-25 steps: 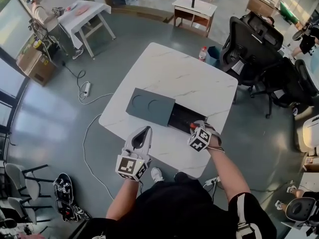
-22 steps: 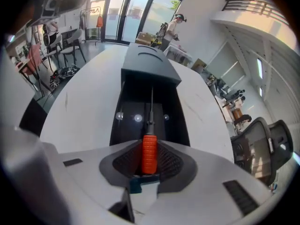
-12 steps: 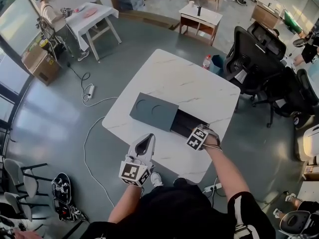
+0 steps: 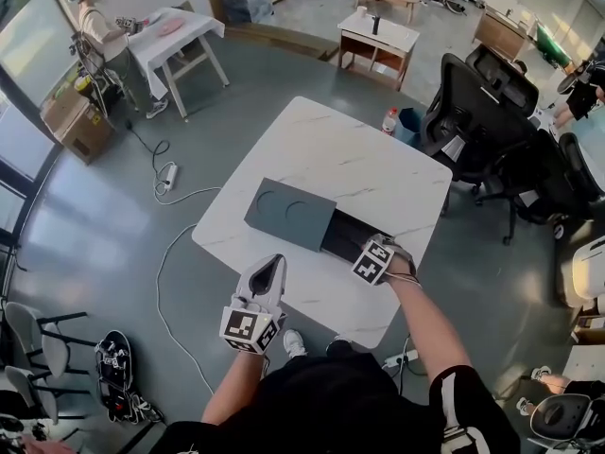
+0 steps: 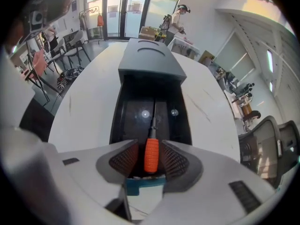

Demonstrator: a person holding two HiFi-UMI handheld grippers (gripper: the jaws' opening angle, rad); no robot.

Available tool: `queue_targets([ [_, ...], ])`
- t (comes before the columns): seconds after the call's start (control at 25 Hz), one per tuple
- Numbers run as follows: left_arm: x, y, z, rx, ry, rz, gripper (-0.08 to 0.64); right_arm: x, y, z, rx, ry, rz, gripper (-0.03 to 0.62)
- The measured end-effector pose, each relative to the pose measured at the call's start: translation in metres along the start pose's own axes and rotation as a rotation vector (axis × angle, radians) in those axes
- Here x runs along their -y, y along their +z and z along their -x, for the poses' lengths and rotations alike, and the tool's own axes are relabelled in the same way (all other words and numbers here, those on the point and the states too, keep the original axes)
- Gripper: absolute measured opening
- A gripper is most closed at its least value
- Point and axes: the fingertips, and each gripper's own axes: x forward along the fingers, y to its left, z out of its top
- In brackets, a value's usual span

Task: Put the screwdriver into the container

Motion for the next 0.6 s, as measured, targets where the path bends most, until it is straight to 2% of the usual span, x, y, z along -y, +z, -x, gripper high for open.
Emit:
queue_targets([
  [0.16, 0.001, 0.004, -0.001, 0.008, -0.008, -0.002, 0.011, 0.007, 0.012, 0.039, 0.09, -0.067, -0.033, 0.16],
  [0.24, 0.002, 0.005, -0.001, 0.008, -0.016, -0.005, 0.011, 0.015, 0.023, 0.07, 0.178, -0.141, -0.068, 0.158],
  [0.36, 0.003, 0.008, 0.001, 0.001, -0.032, -0.027, 0.011, 0.027, 0.049, 0.128, 0.389, -0.294, -0.152, 0.113],
  [0.44, 0.01, 0.011, -0.002, 0.003, -0.054, -0.034, 0.011, 0.031, 0.058, 0.167, 0.534, -0.355, -0.241, 0.075],
  [0.6, 0.02, 0.019, -0.004, 0.023, -0.068, -0.032, 0.011, 0.027, 0.064, 0.246, 0.903, -0.308, -0.542, 0.021],
])
